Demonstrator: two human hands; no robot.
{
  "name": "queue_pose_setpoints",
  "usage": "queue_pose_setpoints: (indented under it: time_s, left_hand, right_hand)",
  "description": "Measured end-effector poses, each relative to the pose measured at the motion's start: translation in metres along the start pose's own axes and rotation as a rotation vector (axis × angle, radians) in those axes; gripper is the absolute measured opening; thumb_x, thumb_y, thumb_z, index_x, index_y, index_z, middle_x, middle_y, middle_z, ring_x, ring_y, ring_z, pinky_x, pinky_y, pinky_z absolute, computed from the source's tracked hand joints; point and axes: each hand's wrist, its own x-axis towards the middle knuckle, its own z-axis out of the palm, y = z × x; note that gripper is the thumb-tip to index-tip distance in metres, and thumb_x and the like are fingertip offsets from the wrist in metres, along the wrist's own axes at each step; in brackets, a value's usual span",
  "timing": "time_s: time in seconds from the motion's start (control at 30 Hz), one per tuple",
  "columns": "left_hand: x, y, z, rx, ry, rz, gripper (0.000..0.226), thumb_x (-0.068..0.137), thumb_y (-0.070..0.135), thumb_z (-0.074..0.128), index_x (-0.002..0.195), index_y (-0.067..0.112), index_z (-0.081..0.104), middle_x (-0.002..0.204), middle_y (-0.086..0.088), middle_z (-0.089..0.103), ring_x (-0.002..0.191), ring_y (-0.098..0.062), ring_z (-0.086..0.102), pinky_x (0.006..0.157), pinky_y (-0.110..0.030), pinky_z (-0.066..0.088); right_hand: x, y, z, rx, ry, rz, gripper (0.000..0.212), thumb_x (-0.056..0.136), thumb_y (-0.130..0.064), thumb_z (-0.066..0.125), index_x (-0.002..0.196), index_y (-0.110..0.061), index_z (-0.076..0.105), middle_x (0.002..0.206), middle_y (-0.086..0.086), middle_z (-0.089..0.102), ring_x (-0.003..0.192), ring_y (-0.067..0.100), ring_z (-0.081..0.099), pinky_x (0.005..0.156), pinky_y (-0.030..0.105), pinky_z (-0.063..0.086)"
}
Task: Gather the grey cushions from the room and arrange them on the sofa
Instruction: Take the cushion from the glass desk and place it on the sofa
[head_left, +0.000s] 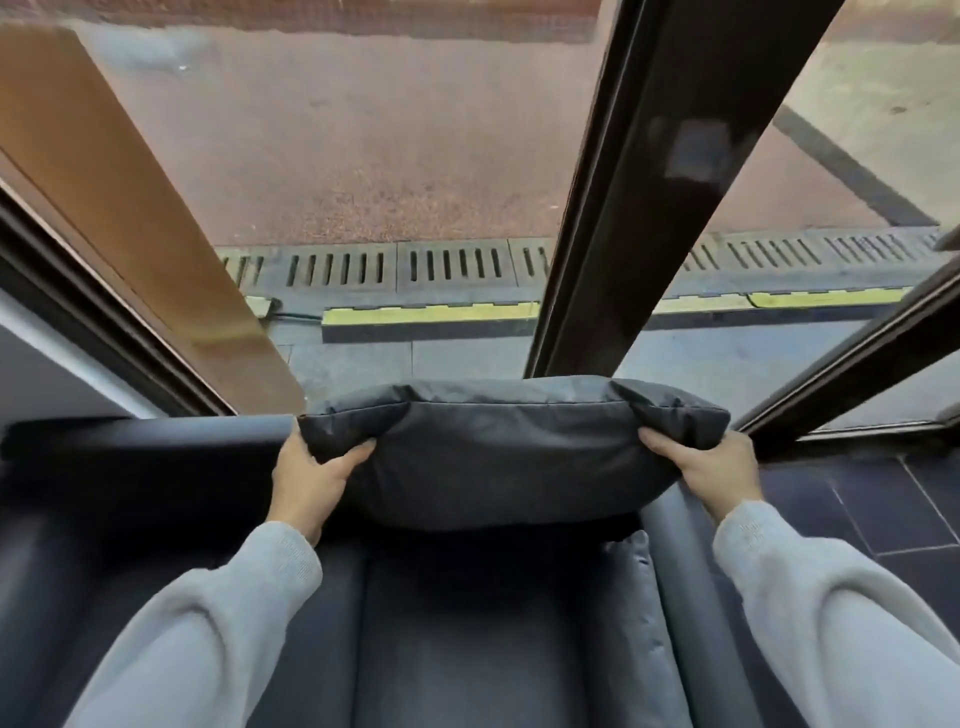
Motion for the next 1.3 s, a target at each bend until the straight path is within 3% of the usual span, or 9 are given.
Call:
queue_pose_setpoints:
  time_s: [0.33,0.43,0.63,0.77,0.9,1.0,1.1,1.2,1.3]
  left_hand:
    - [0.037,-0.060,0.017,-0.037,0.066,-0.058,0.071,0.058,0.043,0.097,0.122,0.030,0.070,0.118,0.008,0.079,0.112,-0.011,0.073,0.099,-0.040,0.056]
    - [0.023,-0.069,0.019,-0.010,0.090,-0.068,0.072,0.058,0.044,0.095,0.125,0.029,0.070,0.119,0.008,0.078,0.114,-0.011,0.072,0.098,-0.039,0.056]
    - [0.005,-0.085,0.026,0.122,0.086,-0.116,0.060,0.066,0.041,0.092,0.120,0.029,0.069,0.117,0.006,0.076,0.117,-0.019,0.068,0.102,-0.041,0.053]
    - [0.007,-0.094,0.045,0.301,0.087,-0.086,0.040,0.077,0.037,0.091,0.102,0.050,0.062,0.098,0.030,0.064,0.102,-0.008,0.064,0.082,-0.010,0.042]
    - [0.031,-0.096,0.051,0.248,0.061,-0.115,0.051,0.071,0.039,0.093,0.108,0.050,0.061,0.110,0.026,0.067,0.113,-0.013,0.063,0.099,-0.032,0.049]
    - [0.036,-0.094,0.051,0.193,0.063,-0.162,0.057,0.063,0.040,0.094,0.106,0.054,0.060,0.120,0.015,0.070,0.119,-0.016,0.064,0.107,-0.043,0.051]
    - [0.025,-0.086,0.045,0.211,0.057,-0.164,0.079,0.058,0.053,0.090,0.128,0.045,0.053,0.132,0.008,0.066,0.128,-0.021,0.060,0.113,-0.048,0.047]
    - [0.006,-0.072,0.034,0.332,0.002,-0.182,0.117,0.072,0.060,0.086,0.164,0.031,0.020,0.162,-0.005,0.044,0.149,-0.028,0.041,0.123,-0.045,0.032]
    - [-0.023,-0.048,0.021,0.541,-0.046,-0.100,0.121,0.085,0.062,0.075,0.168,0.020,-0.003,0.175,-0.008,0.015,0.160,-0.030,0.016,0.128,-0.045,0.018]
  right_hand:
    - [0.046,0.049,0.053,0.020,0.003,0.052,0.090,0.034,-0.074,0.096,0.103,-0.018,0.080,0.101,-0.006,0.081,0.103,0.016,0.075,0.095,0.048,0.061]
    - [0.044,0.068,0.059,0.000,0.065,0.108,0.101,0.030,-0.079,0.093,0.108,-0.017,0.080,0.105,-0.007,0.080,0.106,0.018,0.073,0.097,0.047,0.060]
    - [0.043,0.101,0.053,-0.137,0.059,0.235,0.095,0.035,-0.078,0.094,0.101,-0.012,0.076,0.104,-0.002,0.079,0.106,0.023,0.072,0.095,0.044,0.059]
    - [0.026,0.128,0.064,-0.206,0.070,0.343,0.072,0.055,-0.065,0.095,0.096,-0.016,0.062,0.108,0.010,0.071,0.110,0.034,0.065,0.091,0.042,0.052]
    - [0.047,0.122,0.074,-0.238,0.060,0.267,0.064,0.062,-0.061,0.093,0.099,-0.015,0.068,0.106,0.014,0.072,0.107,0.033,0.065,0.085,0.035,0.046]
    - [0.049,0.113,0.069,-0.254,0.051,0.187,0.081,0.062,-0.064,0.092,0.122,-0.014,0.071,0.125,0.009,0.073,0.127,0.035,0.060,0.105,0.041,0.048]
    - [0.038,0.099,0.056,-0.173,0.028,0.157,0.091,0.059,-0.066,0.091,0.135,-0.027,0.060,0.133,-0.002,0.067,0.132,0.028,0.057,0.110,0.042,0.046]
    - [0.022,0.081,0.044,-0.264,-0.037,0.067,0.113,0.072,-0.059,0.088,0.162,-0.028,0.027,0.162,0.004,0.043,0.148,0.030,0.042,0.121,0.048,0.037]
    - [0.001,0.050,0.035,-0.472,-0.043,-0.117,0.113,0.087,-0.055,0.077,0.166,-0.033,0.000,0.172,0.010,0.021,0.156,0.035,0.024,0.125,0.053,0.025]
